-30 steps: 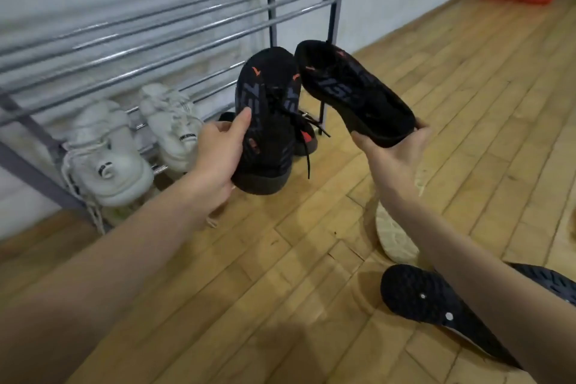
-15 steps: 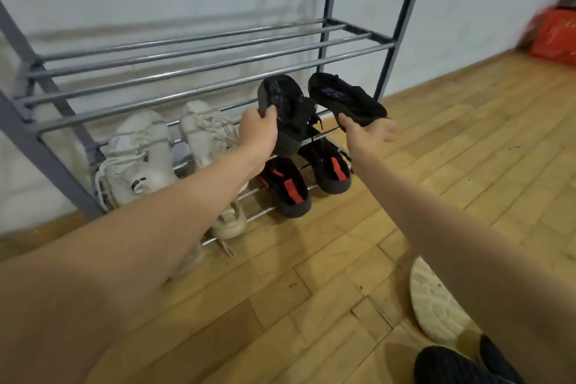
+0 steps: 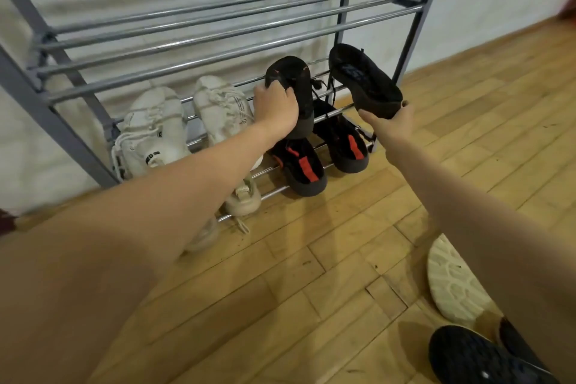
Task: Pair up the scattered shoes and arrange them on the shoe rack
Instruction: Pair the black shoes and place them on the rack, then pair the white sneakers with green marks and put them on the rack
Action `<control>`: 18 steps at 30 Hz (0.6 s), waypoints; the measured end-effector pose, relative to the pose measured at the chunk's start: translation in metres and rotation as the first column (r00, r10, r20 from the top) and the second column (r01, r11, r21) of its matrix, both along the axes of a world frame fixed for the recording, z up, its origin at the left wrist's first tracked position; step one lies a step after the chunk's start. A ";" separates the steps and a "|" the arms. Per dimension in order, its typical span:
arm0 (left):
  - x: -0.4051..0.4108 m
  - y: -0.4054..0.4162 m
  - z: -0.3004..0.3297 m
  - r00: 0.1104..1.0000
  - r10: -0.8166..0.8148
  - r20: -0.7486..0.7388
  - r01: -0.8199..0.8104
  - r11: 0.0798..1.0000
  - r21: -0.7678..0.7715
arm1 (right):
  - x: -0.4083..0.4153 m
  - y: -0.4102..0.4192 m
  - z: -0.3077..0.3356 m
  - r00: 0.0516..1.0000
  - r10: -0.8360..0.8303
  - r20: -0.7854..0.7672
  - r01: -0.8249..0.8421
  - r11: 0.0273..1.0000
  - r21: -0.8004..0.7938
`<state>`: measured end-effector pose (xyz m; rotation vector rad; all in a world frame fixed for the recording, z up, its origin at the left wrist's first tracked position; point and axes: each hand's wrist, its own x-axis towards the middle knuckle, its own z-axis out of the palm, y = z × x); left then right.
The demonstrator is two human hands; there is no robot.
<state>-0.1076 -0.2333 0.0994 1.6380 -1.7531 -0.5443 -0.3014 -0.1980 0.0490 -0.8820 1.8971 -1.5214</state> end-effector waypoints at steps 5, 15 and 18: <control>-0.003 0.065 -0.010 0.999 -0.026 0.023 0.032 0.949 -0.314 | 0.000 0.041 -0.007 0.991 0.134 -0.030 -0.131 0.987 0.091; -0.020 0.134 -0.056 0.822 -0.568 0.038 0.564 0.821 0.083 | -0.035 0.195 -0.035 0.905 0.191 -0.379 -0.100 0.964 0.247; -0.030 0.153 -0.075 0.842 -0.539 -0.033 0.537 0.830 0.149 | -0.046 0.241 -0.046 0.871 0.221 -0.439 -0.099 0.954 0.283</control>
